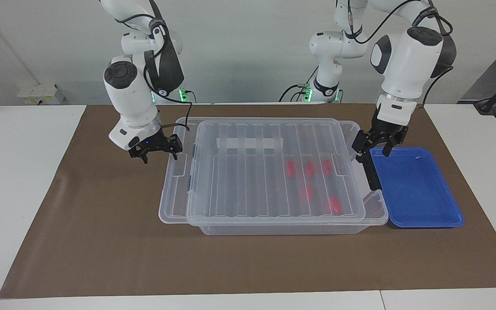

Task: Place red block in blue tray from box
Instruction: 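Slide the clear lid away from the tray with both grippers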

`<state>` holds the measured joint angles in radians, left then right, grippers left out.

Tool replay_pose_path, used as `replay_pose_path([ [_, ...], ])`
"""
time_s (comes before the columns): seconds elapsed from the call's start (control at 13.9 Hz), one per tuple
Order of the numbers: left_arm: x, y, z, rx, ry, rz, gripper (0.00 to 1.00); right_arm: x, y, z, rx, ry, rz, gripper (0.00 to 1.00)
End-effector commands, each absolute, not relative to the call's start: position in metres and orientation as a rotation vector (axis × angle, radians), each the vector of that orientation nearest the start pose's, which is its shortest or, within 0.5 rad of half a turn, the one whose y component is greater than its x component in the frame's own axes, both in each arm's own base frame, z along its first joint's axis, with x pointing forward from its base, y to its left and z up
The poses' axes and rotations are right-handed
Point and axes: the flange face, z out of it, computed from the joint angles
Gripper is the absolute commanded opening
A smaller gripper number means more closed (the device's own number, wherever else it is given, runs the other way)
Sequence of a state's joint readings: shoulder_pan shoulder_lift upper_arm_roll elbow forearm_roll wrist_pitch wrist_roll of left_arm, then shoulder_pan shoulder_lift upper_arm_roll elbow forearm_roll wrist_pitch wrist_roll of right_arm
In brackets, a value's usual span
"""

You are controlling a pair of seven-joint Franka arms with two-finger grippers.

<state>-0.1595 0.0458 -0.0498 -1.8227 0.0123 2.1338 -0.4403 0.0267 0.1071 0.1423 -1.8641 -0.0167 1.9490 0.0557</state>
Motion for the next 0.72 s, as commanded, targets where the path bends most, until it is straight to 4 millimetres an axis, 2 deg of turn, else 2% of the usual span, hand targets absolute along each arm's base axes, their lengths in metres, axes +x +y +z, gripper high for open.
replay_pose_path([
  [0.0, 0.590, -0.150, 0.512, -3.185, -0.413, -0.420, 1.00, 0.577, 0.074, 0.455, -3.133, -0.234, 0.050, 1.00],
  [0.29, 0.598, -0.151, 0.496, -3.182, -0.411, -0.422, 1.00, 0.576, 0.047, 0.454, -3.130, -0.283, 0.101, 1.00],
  [0.65, 0.603, -0.145, 0.498, -3.158, -0.391, -0.470, 1.00, 0.575, 0.010, 0.454, -3.116, -0.380, 0.138, 1.00],
])
